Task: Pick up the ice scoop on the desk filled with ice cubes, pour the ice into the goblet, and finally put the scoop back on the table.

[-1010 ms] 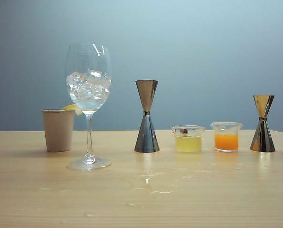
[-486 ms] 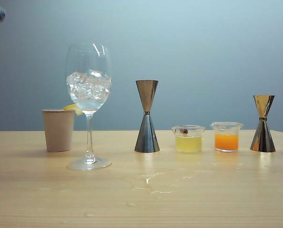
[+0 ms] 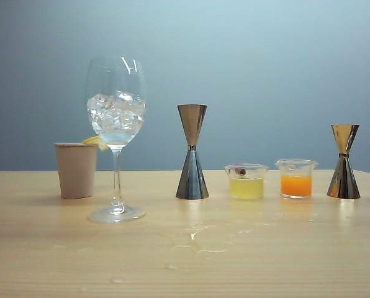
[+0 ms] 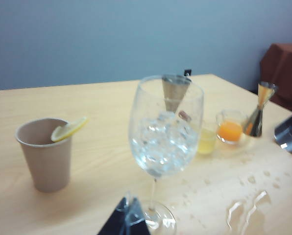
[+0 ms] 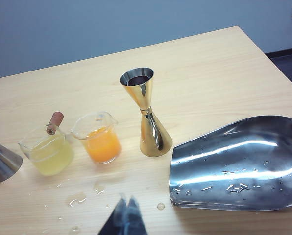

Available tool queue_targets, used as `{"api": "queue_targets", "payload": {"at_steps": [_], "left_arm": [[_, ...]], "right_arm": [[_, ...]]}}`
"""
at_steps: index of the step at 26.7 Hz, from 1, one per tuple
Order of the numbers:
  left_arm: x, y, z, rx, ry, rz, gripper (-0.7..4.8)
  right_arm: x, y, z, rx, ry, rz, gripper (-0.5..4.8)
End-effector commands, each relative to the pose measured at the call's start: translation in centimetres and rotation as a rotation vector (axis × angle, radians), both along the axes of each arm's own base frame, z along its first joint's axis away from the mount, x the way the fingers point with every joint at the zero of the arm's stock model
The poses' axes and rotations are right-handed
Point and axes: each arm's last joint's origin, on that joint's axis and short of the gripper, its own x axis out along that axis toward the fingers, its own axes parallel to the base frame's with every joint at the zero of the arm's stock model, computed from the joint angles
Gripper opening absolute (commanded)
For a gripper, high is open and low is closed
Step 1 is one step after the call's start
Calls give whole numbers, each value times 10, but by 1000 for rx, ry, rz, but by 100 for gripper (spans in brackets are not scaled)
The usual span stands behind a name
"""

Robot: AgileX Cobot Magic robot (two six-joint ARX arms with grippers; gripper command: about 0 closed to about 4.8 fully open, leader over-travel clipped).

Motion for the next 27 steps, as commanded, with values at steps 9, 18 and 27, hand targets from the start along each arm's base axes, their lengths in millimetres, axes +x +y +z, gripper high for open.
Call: {"api": "queue_targets", "payload": {"at_steps": [9, 18, 27], "left_arm": [[-3, 19, -1, -36, -68, 219, -6], [4, 43, -9, -30, -74, 469, -6], [12, 43, -35, -13, -57, 476, -6]], "right_arm": [[0, 0, 3, 5, -16, -3, -5], [0, 0, 2, 5, -10, -5, -5], [0, 0, 2, 5, -10, -5, -5]]}}
